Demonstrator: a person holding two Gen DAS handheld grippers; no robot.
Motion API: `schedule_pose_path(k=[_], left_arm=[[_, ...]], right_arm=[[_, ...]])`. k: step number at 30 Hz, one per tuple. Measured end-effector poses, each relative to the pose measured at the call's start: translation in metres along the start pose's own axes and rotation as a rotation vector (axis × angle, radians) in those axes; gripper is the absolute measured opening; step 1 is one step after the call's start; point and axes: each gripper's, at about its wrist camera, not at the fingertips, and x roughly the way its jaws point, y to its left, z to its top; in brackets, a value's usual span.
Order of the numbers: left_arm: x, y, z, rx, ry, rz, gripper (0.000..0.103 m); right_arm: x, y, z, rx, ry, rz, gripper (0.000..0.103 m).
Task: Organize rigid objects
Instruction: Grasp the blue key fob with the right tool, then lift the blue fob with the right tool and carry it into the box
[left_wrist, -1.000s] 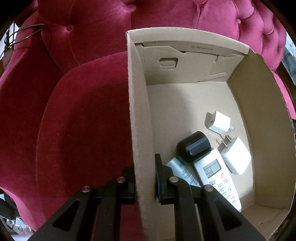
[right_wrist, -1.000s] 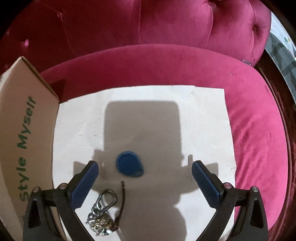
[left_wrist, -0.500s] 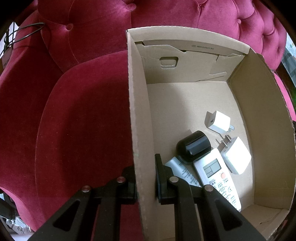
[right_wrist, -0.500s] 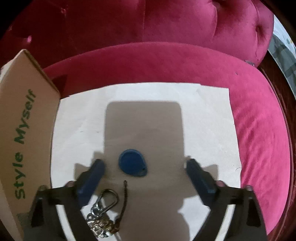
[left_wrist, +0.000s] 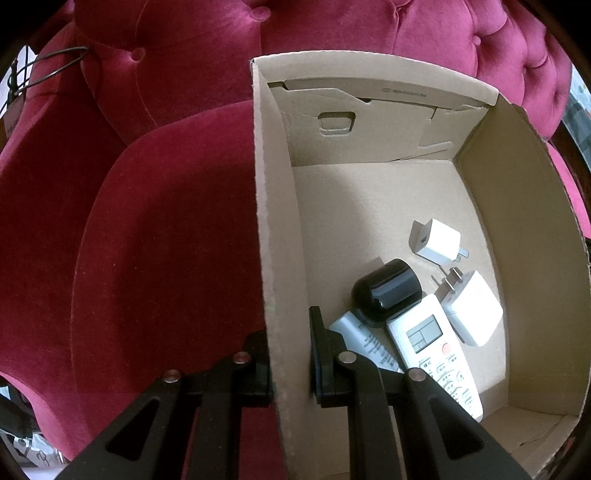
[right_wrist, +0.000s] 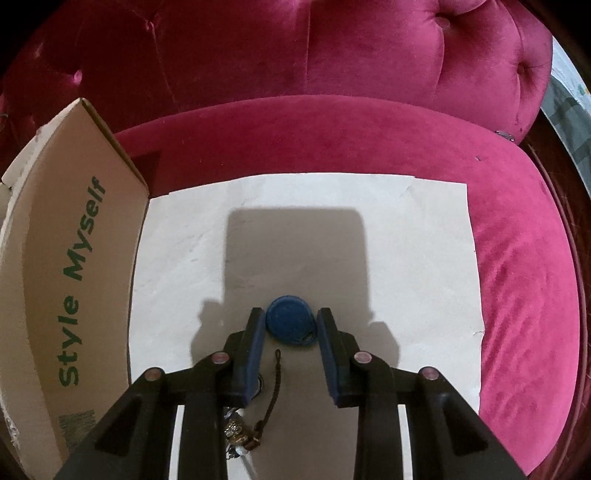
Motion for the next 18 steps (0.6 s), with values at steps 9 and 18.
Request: schedule_pose_path(k=[9,18], left_arm=[[0.001,0.0,0.0,-0.001,0.001,-0.001,0.015],[0.001,0.002,0.0,-0.003,0.002,-0.003,0.015]], right_arm=[[-0.012,-0.003,0.011,0.005,-0.018,0.0,0.03],[-0.04,0.006,0.01,-0.003,-0.05,-0.005,0.03]])
